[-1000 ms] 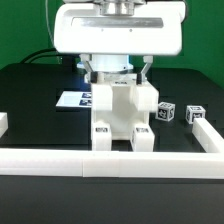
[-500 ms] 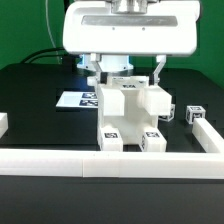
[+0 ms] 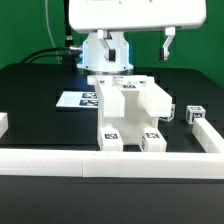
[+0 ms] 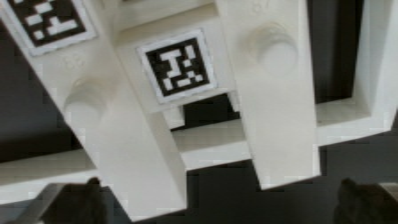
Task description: Assemble chair
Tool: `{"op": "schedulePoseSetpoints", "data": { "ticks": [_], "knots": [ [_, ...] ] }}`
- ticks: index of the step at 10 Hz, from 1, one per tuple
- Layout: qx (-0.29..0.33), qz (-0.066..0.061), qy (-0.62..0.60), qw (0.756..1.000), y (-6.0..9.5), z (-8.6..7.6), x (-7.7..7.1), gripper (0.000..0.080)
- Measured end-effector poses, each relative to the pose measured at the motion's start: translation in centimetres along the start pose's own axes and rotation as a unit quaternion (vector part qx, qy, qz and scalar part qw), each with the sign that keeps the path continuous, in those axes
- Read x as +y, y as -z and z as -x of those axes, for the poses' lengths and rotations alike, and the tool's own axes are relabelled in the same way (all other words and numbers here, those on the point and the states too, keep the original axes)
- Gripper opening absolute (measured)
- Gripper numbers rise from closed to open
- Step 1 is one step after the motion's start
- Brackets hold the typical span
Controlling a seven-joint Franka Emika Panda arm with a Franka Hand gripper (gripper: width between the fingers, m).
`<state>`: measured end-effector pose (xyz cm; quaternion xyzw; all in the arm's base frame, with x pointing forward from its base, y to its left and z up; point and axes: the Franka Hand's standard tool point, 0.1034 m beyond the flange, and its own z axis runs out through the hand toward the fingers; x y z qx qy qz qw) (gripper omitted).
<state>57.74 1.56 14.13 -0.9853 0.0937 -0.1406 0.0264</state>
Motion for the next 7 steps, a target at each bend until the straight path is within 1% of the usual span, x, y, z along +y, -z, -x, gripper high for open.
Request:
{"op": "schedulePoseSetpoints", "data": {
  "ticks": [1, 2, 4, 5, 6, 7],
  "knots": [
    [0.0, -0.001, 0.0, 1.0, 0.0, 0.1, -0.2, 0.0649],
    [-0.003, -0.004, -0.007, 1.0, -0.2, 1.0, -1.4, 0.0649],
    [-0.012, -0.015, -0.007, 1.0, -0.4, 2.5, -5.0, 0.0649],
    [-0.015, -0.019, -0.029, 0.999, -0.7, 3.3, -6.8, 0.0649],
    [-0.016, -0.021, -0.029, 0.999, -1.0, 3.9, -8.2, 0.0649],
    [-0.014, -0.019, -0.022, 0.999, -0.9, 3.7, -7.6, 0.0649]
  ]
}}
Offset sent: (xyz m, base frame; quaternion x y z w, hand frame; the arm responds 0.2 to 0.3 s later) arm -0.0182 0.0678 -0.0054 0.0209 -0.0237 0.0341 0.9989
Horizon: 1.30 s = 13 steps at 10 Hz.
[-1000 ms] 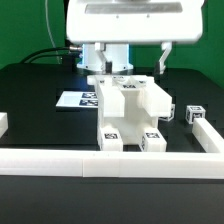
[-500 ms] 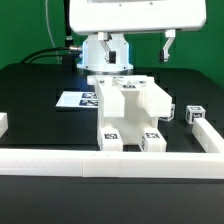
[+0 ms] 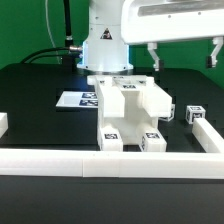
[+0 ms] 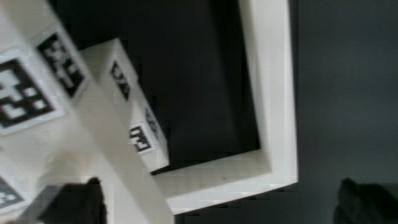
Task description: Assemble chair
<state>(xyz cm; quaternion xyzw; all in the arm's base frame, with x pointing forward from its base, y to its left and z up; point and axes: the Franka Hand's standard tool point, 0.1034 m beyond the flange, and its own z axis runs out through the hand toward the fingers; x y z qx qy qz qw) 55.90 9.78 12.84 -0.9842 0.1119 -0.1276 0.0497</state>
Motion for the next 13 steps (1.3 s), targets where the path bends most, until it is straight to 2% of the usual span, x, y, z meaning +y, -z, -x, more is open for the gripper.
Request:
{"op": "schedulePoseSetpoints", "data": {
  "ticks": [2, 3, 4, 6, 8, 10, 12, 13],
  "knots": [
    [-0.009, 0.001, -0.003, 1.0, -0.1, 0.1, 0.2, 0.0649],
    [-0.01, 0.0, -0.009, 1.0, -0.1, 0.4, -0.2, 0.0649],
    [-0.018, -0.004, -0.009, 1.0, -0.3, 1.3, -1.6, 0.0649],
    [-0.086, -0.001, -0.01, 0.996, -0.4, 3.5, -3.1, 0.0649],
    [-0.122, 0.004, -0.014, 0.992, -0.5, 3.3, -2.9, 0.0649],
    [-0.121, 0.005, -0.017, 0.992, -0.8, 3.5, -3.1, 0.0649],
    [-0.119, 0.005, 0.0, 0.993, -2.5, 6.2, -4.9, 0.0649],
    [-0.113, 0.005, 0.006, 0.994, -3.3, 6.9, -5.2, 0.0649]
  ]
}}
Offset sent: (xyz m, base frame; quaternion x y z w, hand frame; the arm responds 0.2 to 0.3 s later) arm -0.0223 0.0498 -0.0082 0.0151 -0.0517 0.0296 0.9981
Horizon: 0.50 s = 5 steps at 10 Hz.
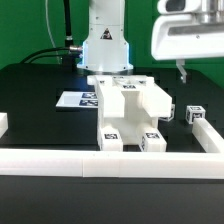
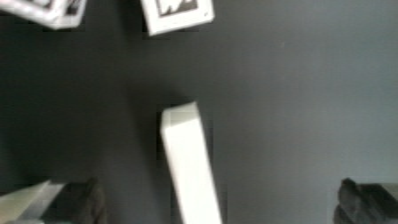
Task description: Assemble chair
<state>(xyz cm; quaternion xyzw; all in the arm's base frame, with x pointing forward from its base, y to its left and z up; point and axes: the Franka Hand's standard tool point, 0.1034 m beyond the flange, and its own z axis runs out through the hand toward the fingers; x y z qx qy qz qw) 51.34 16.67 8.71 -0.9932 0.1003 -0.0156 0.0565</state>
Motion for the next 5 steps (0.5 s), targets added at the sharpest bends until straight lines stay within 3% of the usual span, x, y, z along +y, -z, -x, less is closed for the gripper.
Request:
{"op": "schedulePoseSetpoints", "data": {
  "ticks": [1, 4, 5],
  "knots": [
    [0.008, 0.001, 0.003, 1.0, -0.68, 0.35, 0.03, 0.0649],
    [0.008, 0.0, 0.007, 1.0, -0.6, 0.09, 0.25, 0.0649],
    [0.016, 0.002, 0.015, 1.0, -1.12, 0.19, 0.99, 0.0649]
  ]
}}
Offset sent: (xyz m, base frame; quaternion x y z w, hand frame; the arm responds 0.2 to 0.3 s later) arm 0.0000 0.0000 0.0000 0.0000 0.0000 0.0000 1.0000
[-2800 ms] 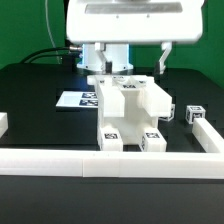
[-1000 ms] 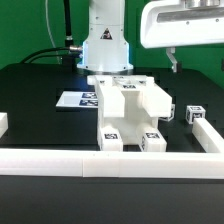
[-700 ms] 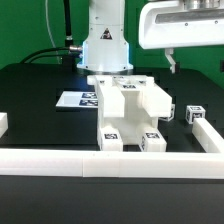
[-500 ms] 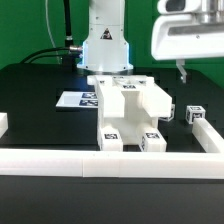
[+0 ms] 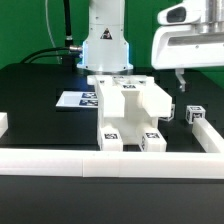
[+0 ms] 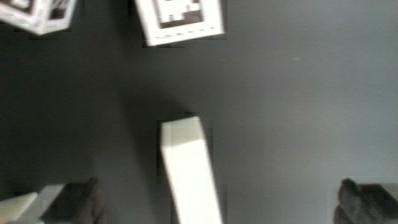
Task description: Assemble chair
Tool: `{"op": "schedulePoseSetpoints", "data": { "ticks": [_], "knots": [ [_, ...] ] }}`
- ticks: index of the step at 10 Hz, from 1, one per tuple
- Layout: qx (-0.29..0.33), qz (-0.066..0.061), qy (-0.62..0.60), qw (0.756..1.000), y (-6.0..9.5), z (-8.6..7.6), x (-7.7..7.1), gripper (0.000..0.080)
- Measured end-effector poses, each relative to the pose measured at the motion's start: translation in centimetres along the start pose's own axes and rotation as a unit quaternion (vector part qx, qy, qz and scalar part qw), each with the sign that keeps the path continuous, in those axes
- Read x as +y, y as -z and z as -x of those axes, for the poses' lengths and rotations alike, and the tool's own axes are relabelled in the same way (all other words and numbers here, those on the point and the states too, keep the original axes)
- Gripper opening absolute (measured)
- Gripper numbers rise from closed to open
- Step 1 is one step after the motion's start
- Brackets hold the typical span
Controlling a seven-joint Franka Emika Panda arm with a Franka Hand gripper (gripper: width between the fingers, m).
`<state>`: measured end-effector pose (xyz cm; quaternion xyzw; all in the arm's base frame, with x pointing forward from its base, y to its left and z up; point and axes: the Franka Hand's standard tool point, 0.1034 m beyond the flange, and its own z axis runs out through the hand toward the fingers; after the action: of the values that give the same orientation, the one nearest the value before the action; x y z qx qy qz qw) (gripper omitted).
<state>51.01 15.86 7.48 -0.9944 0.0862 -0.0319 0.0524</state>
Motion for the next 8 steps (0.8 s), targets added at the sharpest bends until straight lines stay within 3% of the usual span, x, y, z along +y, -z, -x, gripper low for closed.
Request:
{"op": "schedulePoseSetpoints", "data": {
  "ticks": [2, 8],
  "knots": [
    [-0.001, 0.005, 0.006, 1.0, -2.0, 2.5, -1.0, 0.0649],
    [-0.002, 0.014, 0.019, 1.0, -4.2, 3.7, -0.7, 0.0649]
  ]
}}
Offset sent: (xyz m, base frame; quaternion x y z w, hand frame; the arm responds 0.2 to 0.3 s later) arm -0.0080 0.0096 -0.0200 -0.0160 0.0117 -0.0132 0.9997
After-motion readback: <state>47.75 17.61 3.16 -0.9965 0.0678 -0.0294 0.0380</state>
